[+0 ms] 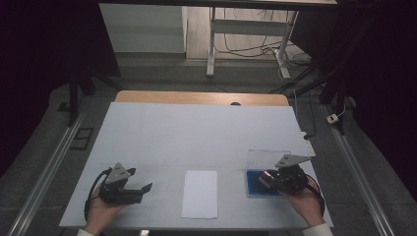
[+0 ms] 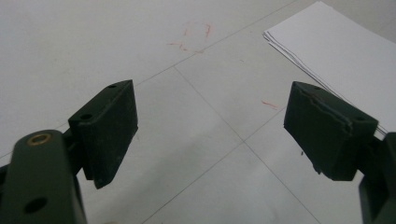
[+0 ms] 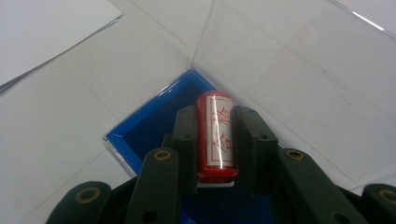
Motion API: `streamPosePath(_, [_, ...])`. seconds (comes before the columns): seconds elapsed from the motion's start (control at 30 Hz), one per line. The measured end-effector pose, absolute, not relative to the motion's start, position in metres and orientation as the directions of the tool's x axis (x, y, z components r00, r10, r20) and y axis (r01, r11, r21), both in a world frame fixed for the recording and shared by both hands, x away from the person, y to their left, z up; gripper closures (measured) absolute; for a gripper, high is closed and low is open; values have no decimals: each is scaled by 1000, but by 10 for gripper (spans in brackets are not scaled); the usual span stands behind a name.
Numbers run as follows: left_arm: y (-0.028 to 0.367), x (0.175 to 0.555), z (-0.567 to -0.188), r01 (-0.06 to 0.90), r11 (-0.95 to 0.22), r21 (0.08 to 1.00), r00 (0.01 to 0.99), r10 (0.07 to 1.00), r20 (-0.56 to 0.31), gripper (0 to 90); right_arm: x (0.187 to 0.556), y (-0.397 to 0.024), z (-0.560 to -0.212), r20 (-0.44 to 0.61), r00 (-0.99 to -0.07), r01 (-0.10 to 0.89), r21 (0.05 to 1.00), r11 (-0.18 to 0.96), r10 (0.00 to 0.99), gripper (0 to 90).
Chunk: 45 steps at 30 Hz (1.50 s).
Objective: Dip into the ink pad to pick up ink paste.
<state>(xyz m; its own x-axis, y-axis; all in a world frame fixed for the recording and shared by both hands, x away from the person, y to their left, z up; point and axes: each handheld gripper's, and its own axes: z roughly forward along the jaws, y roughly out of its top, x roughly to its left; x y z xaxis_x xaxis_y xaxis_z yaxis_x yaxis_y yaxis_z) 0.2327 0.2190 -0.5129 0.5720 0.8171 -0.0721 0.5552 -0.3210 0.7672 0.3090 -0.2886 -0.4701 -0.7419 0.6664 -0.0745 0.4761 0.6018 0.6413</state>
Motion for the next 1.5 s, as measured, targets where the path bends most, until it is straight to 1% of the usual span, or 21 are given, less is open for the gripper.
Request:
streamPosePath(0.37, [219,232,-513,556,-327,764,573,816,-68,174,311,-283,-471,-94,-744,489,598,635,661,710])
streamPosePath(1.5, [219,232,-513,557,-326,764,571,818,-68,174,311,-284,-474,-81,-746,488,609,626,661,711])
